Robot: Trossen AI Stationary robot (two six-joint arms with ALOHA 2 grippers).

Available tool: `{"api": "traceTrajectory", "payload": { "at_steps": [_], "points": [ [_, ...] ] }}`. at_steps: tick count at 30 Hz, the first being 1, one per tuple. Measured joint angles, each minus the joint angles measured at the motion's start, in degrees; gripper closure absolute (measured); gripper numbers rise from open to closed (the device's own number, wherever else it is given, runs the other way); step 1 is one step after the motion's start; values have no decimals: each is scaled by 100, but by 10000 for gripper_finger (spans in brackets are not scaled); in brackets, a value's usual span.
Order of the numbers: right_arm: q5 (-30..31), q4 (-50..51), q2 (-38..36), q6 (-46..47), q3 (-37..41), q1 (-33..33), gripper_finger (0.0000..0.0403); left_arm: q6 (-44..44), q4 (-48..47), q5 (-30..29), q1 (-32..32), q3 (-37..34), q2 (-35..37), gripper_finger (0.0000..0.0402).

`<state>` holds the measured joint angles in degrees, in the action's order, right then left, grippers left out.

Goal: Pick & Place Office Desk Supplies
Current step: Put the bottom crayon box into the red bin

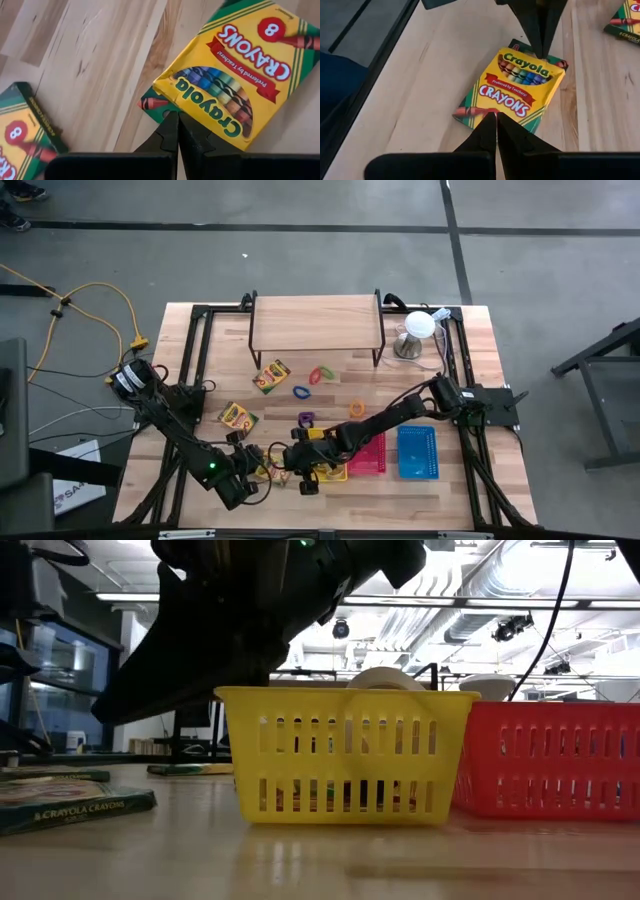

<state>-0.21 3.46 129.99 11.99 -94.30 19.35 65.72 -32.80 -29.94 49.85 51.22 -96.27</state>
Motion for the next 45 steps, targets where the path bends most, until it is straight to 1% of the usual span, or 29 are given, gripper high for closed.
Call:
{"api": "traceTrajectory", "payload": {
  "at_steps": [3, 7, 10, 15, 22, 27, 32, 35, 38, 42, 45],
  "points": [
    [-57, 220, -23, 4, -77, 0, 401, -129, 57, 1, -66, 0, 0, 401],
    [-131, 1035, -47, 6, -587, -41, 401, -147, 53, -10, -75, 0, 0, 401],
    [-180, 1245, -57, -72, -815, -68, 401, -149, 53, -31, -73, 0, 0, 401],
    [-280, 1237, -57, 21, -935, -81, 401, -142, 53, -55, -73, 0, 0, 401],
    [-319, 1101, 187, 222, -931, -50, 401, -109, 203, -331, -73, 0, 0, 401],
    [-291, 1124, 190, 319, -931, -48, 401, -145, 242, -360, -73, 0, 0, 401],
    [-273, 1083, 190, 360, -931, -50, 401, -145, 267, -352, -73, 0, 0, 401],
    [-161, 1093, 190, 588, -931, -50, 401, -150, 263, -294, -43, 0, 2, 401],
    [-168, 1090, 190, 625, -931, -28, 401, -309, 265, -181, 19, 0, 2, 401],
    [-182, 1099, 190, 628, -931, 76, 401, -545, 265, -168, 108, 0, 4, 401],
    [-173, 1097, 190, 644, -931, 159, 401, -576, 265, -110, 143, 0, 5, 401]
  ]
}}
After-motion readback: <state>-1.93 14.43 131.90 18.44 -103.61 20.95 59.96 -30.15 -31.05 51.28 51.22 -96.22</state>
